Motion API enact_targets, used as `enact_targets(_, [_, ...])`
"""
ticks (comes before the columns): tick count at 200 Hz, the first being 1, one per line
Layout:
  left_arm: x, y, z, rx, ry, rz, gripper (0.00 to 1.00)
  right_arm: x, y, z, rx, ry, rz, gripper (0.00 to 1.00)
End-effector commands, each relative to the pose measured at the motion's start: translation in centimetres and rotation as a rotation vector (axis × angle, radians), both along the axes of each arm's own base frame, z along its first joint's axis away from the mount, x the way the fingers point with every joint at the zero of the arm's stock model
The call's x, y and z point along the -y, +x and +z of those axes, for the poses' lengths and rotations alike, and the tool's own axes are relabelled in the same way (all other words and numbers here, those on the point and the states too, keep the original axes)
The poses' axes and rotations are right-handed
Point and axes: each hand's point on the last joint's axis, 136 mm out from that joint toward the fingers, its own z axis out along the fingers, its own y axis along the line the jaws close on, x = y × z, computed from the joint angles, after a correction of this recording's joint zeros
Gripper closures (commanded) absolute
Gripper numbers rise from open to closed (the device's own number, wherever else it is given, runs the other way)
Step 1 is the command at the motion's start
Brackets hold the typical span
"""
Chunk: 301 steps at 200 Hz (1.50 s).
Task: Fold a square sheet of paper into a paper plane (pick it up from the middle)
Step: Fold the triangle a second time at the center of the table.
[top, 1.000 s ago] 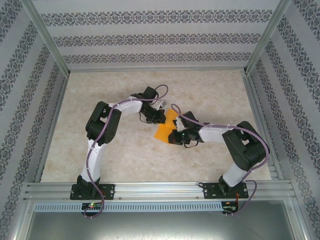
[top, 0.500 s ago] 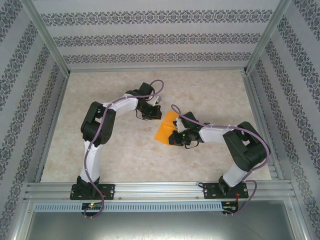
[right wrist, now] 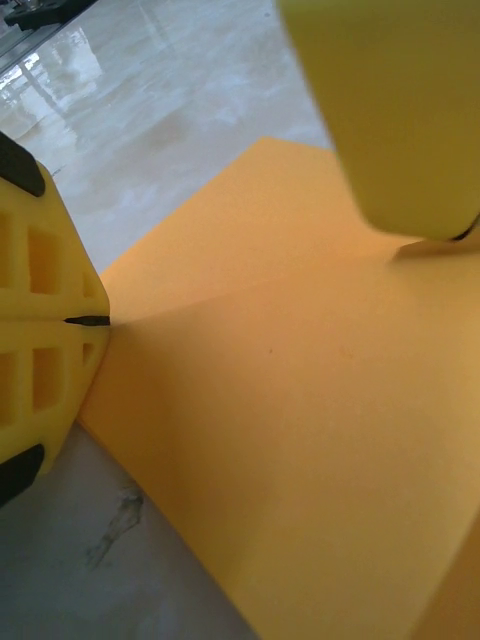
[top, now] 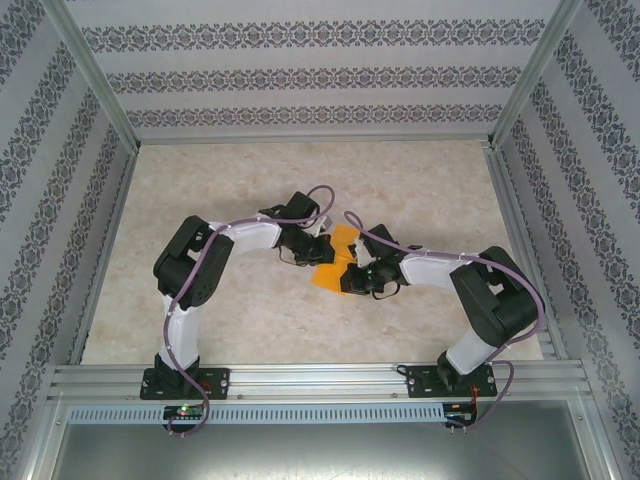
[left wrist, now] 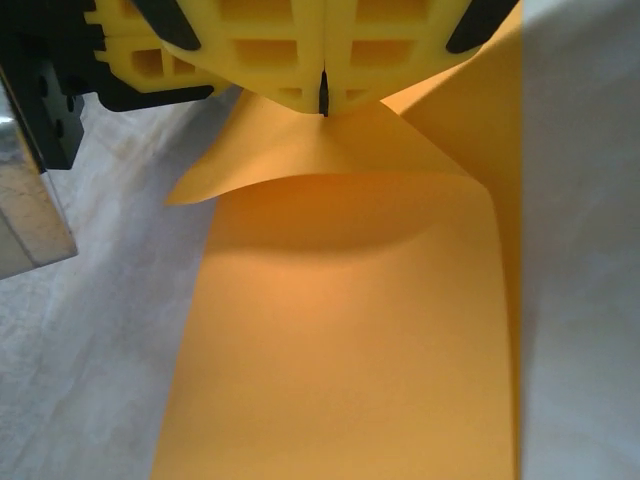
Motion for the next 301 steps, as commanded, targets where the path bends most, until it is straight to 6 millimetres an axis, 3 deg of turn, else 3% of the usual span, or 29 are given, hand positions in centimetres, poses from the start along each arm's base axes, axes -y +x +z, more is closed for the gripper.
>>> enact_targets(1, [2.0,1.0,1.0,0.033,-0.069,0.044,0.93,1.6,-1.9,-1.4,-0.046,-0.090,0.009,0.98])
enact_targets(62, [2.9,0.4,-1.2,-0.002,-0.062,0.036,0.93,1.8,-1.9,-1.5,-0.047,-0.107,0.007,0.98])
enact_targets(139, [1.0,2.1,-3.4,0.038,0.079,0.045,0.94,2.2,-2.8,-2.1,-0.068,-0.113,0.010,0.98])
enact_targets(195, [0.4,4.1,-3.2,0.055,0.094,0.057,0.94,2.3,-3.6,-2.3,-0.085,-0.094,0.010,0.98])
enact_targets(301, [-1.6,3.9,-5.4,0.031,0.155,0.043,0.94,2.0,-4.5,-2.1,-0.113,-0.023,-0.019,0.98])
